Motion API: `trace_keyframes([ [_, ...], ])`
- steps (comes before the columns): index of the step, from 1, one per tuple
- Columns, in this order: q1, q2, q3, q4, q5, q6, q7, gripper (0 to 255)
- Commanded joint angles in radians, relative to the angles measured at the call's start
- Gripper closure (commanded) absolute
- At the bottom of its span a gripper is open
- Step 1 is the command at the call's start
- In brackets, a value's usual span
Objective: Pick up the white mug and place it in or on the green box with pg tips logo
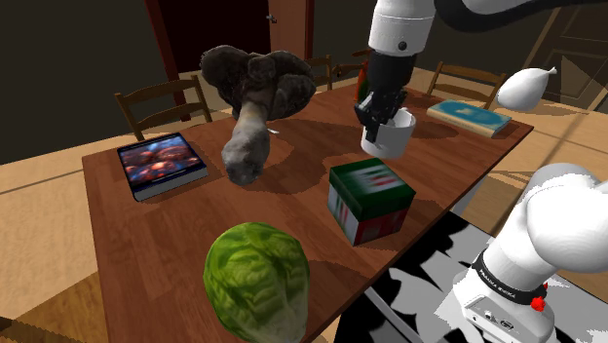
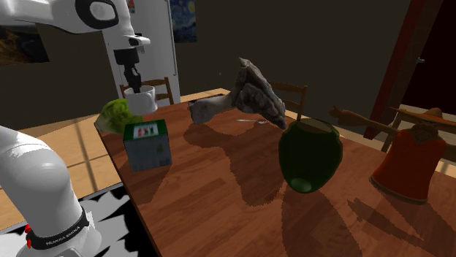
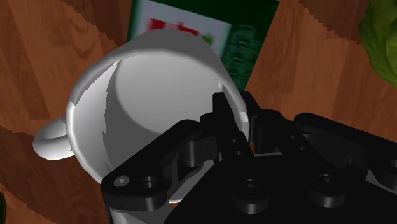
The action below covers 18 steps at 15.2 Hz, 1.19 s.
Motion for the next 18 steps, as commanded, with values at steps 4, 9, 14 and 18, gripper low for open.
trace_keyframes([
  [4, 0.004, -0.004, 0.009, -0.067, 0.006, 0.063, 0.006, 255],
  [9, 0.007, -0.004, 0.015, -0.133, 0.011, 0.13, 0.009, 255],
  [14, 0.009, 0.003, 0.022, -0.197, 0.015, 0.199, 0.012, 255],
  [18, 0.009, 0.003, 0.022, -0.197, 0.015, 0.199, 0.012, 255],
])
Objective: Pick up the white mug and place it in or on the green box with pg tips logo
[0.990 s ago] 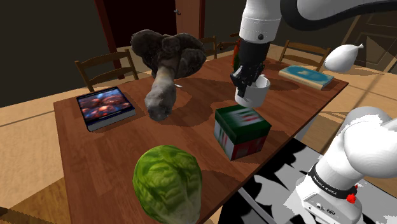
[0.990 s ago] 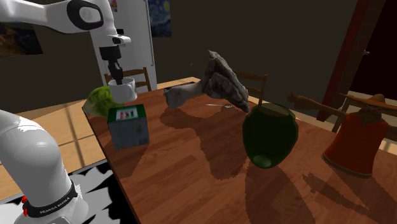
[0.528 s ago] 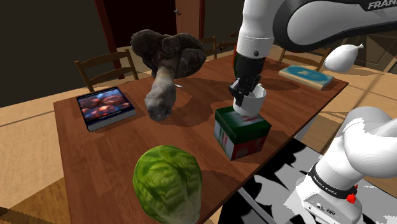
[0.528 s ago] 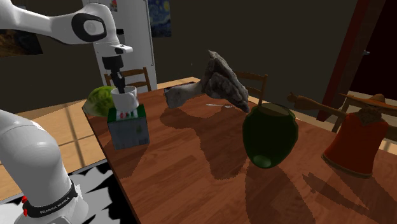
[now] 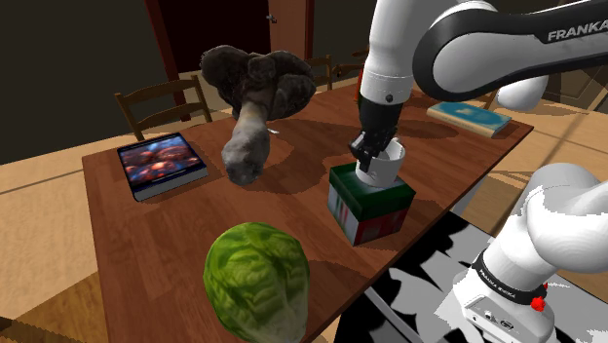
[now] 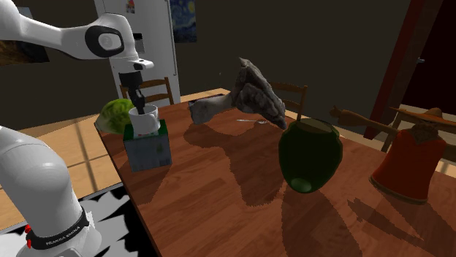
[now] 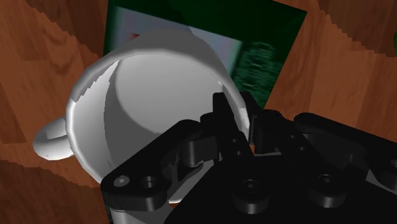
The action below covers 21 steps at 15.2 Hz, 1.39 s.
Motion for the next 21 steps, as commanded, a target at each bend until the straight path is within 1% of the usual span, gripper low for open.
trace_keyframes([
  [1, 0.0, 0.0, 0.0, -0.001, 0.0, 0.001, 0.0, 255],
  [3, 0.0, 0.0, 0.0, -0.001, 0.0, 0.001, 0.0, 255],
  [4, 0.0, 0.0, 0.0, -0.001, 0.0, 0.001, 0.0, 0],
  [9, 0.0, 0.0, 0.0, -0.001, 0.0, 0.001, 0.0, 0],
  [13, -0.002, -0.01, -0.008, 0.119, -0.005, -0.129, 0.0, 0],
  [21, -0.002, -0.01, -0.008, 0.119, -0.005, -0.129, 0.0, 0],
])
